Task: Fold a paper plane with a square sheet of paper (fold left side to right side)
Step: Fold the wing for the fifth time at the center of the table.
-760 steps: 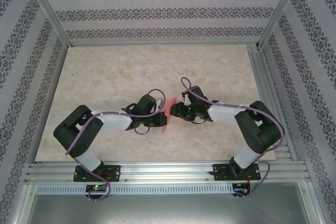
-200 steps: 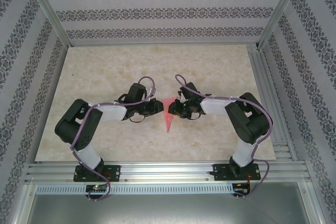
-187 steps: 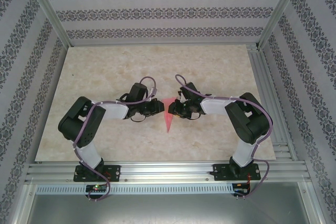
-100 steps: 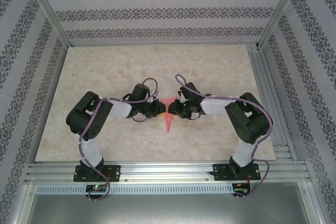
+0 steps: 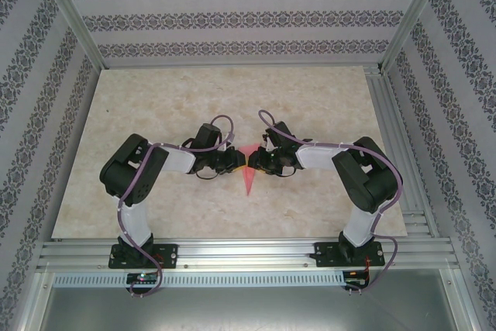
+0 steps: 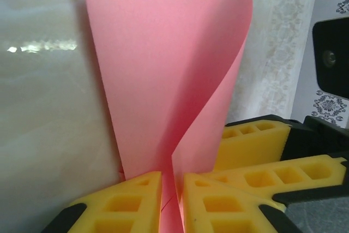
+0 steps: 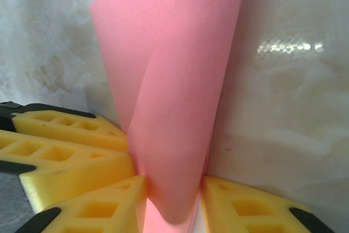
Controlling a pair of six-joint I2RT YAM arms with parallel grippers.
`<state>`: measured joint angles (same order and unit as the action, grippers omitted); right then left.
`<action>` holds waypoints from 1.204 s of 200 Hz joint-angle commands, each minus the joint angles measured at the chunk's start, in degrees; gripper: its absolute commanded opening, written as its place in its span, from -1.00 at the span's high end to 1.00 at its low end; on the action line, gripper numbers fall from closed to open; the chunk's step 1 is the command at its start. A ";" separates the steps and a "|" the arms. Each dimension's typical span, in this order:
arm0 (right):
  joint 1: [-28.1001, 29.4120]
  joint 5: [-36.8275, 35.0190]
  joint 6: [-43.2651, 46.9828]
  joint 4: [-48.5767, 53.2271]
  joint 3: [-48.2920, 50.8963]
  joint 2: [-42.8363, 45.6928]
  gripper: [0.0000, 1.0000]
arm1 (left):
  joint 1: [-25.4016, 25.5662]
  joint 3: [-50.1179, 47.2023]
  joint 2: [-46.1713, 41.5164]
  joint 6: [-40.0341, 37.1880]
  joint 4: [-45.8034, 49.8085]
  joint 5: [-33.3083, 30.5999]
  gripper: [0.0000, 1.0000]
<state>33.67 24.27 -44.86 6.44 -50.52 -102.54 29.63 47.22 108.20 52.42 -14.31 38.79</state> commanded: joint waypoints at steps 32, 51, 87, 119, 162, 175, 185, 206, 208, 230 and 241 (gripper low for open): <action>0.60 -1.51 1.18 1.12 -0.23 -2.00 0.32 | -0.66 1.03 1.83 1.69 -4.94 2.00 0.61; 0.68 -1.33 1.19 1.11 -0.45 -2.22 0.32 | -0.66 1.12 2.09 1.97 -5.27 1.91 0.65; 0.63 -1.29 1.33 1.12 -0.41 -2.09 0.31 | -0.70 0.90 2.19 1.89 -5.63 1.64 0.82; 0.62 -2.17 2.13 2.08 -0.38 -0.73 0.28 | -0.62 0.09 1.50 1.52 -5.07 0.52 0.97; 0.26 -4.23 4.57 5.98 -0.66 3.50 0.21 | -0.54 -1.38 -0.13 0.64 -4.42 -0.06 1.00; 0.06 -4.44 4.98 6.91 -0.20 4.67 0.20 | -0.30 -1.80 -0.56 0.73 -4.40 -0.34 1.00; -0.03 -4.24 4.98 6.97 0.44 5.47 0.19 | -0.27 -2.17 -0.95 0.75 -4.37 -0.59 1.00; 0.08 -3.52 4.92 5.81 2.20 7.09 0.06 | 0.00 -2.57 -1.59 0.57 -4.11 -1.01 1.00; 0.08 -3.51 4.88 5.74 2.38 7.20 0.05 | 0.04 -2.57 -1.66 0.57 -4.12 -1.06 1.00; -0.41 -3.56 3.93 3.72 3.62 8.05 0.06 | 0.57 -2.81 -2.19 0.57 -4.06 -1.39 1.00; -1.45 -1.62 2.43 0.33 4.58 7.99 0.11 | 0.86 -2.83 -2.47 0.63 -3.89 -1.52 1.00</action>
<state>33.61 21.67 -40.97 11.31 -47.99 -95.83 29.58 45.19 108.03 54.33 -17.54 38.24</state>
